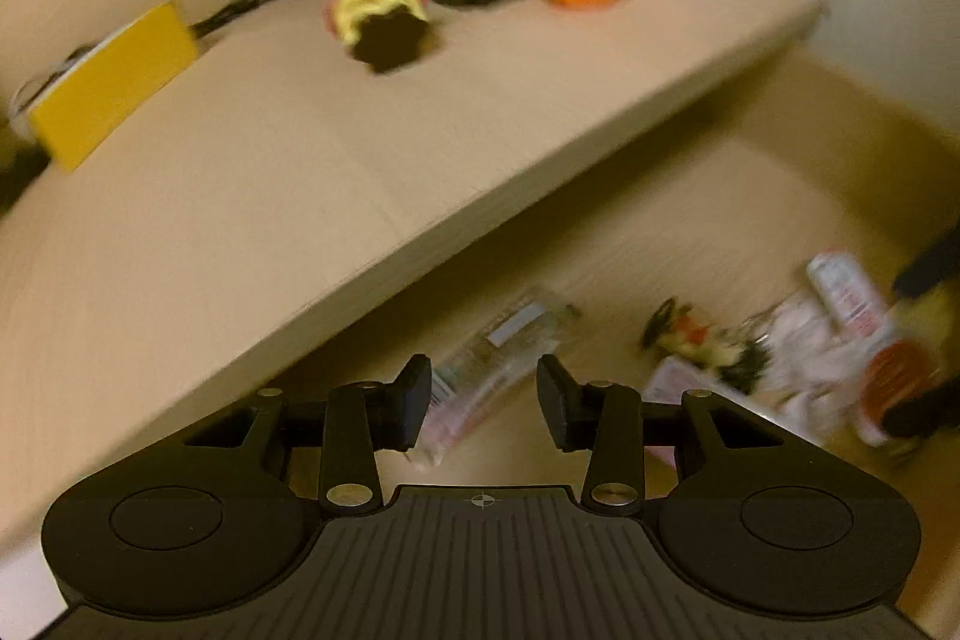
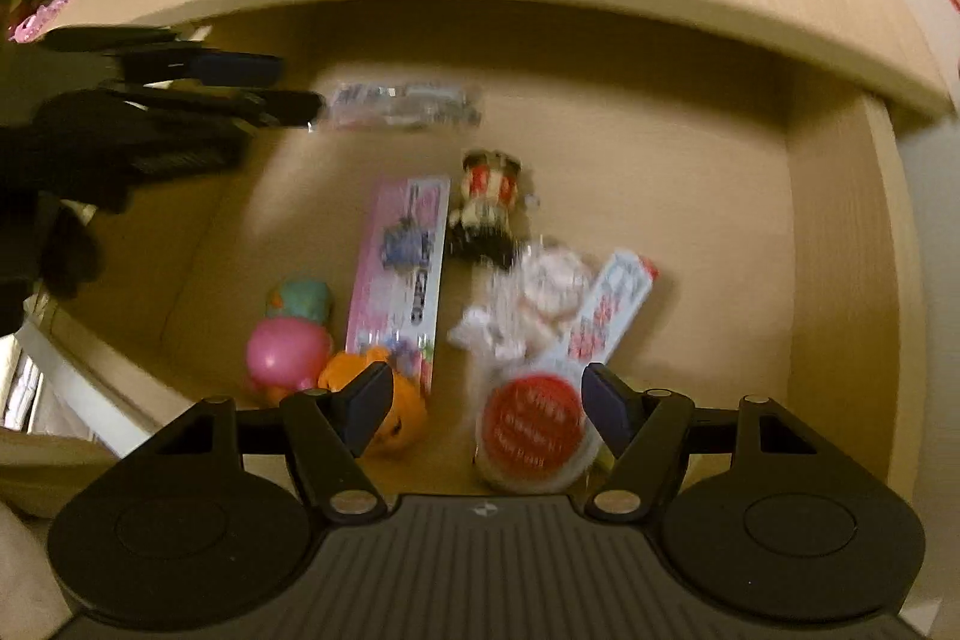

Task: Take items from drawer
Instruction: 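Lower the left gripper into the drawer toward the clear packet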

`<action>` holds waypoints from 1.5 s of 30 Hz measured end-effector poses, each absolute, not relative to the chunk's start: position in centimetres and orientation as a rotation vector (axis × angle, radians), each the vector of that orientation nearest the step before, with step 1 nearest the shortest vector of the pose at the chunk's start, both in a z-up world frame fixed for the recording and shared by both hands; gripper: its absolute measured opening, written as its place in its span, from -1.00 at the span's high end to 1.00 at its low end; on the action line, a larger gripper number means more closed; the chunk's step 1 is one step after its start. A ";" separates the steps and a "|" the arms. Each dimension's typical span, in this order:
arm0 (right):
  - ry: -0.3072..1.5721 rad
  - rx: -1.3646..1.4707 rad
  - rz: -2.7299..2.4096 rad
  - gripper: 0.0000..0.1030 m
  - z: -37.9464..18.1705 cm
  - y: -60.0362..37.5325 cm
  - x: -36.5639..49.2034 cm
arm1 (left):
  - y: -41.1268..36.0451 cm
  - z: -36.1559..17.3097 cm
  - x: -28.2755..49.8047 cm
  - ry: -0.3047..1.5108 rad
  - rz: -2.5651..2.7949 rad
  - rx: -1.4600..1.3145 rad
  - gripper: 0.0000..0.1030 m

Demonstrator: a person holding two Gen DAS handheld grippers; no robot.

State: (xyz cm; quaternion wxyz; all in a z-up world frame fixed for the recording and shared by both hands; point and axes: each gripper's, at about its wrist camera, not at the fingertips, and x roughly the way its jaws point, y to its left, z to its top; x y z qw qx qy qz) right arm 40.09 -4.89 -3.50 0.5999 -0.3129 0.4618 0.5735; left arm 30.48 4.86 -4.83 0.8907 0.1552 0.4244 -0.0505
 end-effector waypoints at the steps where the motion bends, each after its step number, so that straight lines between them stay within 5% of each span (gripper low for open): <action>1: 1.069 -0.721 1.333 -0.36 -3.4 -4.6 40.4 | 4.8 -5.3 31.1 0.892 -0.109 0.342 0.15; 3: 1.078 -0.709 1.331 -0.37 -3.3 -4.3 41.0 | 5.0 -6.2 32.0 0.923 -0.144 0.347 0.35; 12: 1.197 -0.612 1.272 -0.39 -4.2 -3.1 44.8 | 5.7 -8.3 35.5 1.034 -0.197 0.244 0.37; 38: 1.179 -0.612 1.253 -0.40 -4.0 -0.9 46.5 | 6.1 -8.9 35.3 1.146 -0.162 0.027 0.27; 45: 1.173 -0.638 1.255 -0.41 -4.1 -1.0 46.1 | 6.2 -9.8 36.6 1.120 -0.082 0.019 0.03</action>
